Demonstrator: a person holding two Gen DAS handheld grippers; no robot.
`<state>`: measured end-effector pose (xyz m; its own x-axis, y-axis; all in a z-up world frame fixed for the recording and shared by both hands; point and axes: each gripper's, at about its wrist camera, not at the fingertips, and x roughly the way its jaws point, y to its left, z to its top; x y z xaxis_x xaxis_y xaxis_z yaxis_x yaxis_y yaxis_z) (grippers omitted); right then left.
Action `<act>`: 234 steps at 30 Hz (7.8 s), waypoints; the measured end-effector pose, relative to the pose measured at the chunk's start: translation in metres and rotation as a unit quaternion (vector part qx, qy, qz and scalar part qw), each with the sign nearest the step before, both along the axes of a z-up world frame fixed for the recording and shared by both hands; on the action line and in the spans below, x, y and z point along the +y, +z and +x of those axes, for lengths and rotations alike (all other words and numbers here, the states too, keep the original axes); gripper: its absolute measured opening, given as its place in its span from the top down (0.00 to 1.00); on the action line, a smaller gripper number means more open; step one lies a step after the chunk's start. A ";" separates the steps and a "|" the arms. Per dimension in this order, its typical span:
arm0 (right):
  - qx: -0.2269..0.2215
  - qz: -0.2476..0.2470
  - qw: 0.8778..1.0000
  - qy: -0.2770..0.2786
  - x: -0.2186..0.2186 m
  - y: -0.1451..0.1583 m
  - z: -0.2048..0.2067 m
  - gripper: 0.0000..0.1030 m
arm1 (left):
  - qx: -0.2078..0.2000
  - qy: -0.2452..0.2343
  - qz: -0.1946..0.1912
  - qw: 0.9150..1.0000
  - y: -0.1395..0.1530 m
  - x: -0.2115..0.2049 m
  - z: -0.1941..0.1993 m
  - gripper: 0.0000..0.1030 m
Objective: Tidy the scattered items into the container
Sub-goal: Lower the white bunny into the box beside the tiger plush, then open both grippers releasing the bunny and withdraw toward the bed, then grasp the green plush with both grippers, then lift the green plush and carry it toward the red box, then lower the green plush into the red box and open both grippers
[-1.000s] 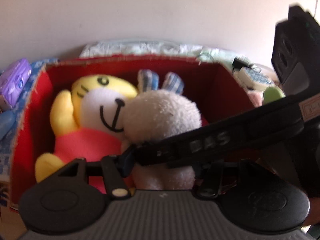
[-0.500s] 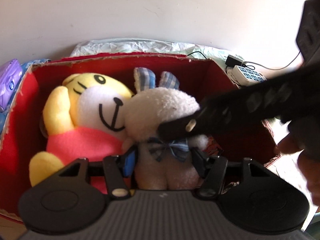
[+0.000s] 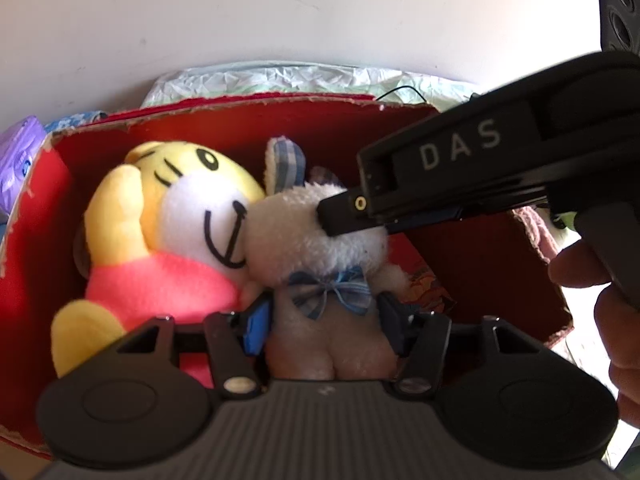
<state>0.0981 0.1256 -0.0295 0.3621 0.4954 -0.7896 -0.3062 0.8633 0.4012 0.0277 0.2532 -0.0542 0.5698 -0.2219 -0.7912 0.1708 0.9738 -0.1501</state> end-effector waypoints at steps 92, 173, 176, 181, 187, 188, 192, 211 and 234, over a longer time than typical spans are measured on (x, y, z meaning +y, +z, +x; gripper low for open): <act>-0.012 0.046 0.982 -0.182 -0.374 -0.026 0.019 0.45 | -0.030 -0.086 -0.040 0.995 0.017 -0.275 0.038 0.22; -0.085 -0.131 0.988 -0.018 0.001 0.048 -0.027 0.42 | -0.047 -0.059 -0.142 0.987 0.026 -0.021 0.015 0.36; -0.082 -0.153 0.985 -0.021 0.004 0.044 -0.028 0.42 | -0.047 -0.073 -0.132 0.987 0.021 -0.024 0.016 0.36; -0.065 -0.134 0.989 -0.022 0.009 0.035 -0.029 0.41 | -0.053 -0.083 -0.100 0.990 0.019 -0.018 0.007 0.39; -0.061 -0.144 0.987 -0.036 0.015 0.022 -0.036 0.42 | -0.056 -0.104 -0.079 0.990 0.022 -0.006 -0.008 0.41; -0.061 -0.150 0.986 -0.044 0.011 0.020 -0.036 0.41 | -0.055 -0.107 -0.079 0.990 0.021 -0.008 -0.007 0.41; -0.047 -0.116 0.991 -0.053 -0.006 0.022 -0.029 0.41 | -0.072 -0.103 -0.049 0.991 0.021 -0.020 -0.006 0.38; -0.064 -0.080 0.991 -0.082 -0.021 0.048 -0.014 0.68 | -0.081 -0.123 -0.064 0.987 0.037 -0.026 -0.009 0.45; -0.023 -0.119 0.992 -0.030 -0.006 0.020 0.012 0.63 | -0.039 -0.118 -0.041 0.991 0.013 -0.036 0.013 0.44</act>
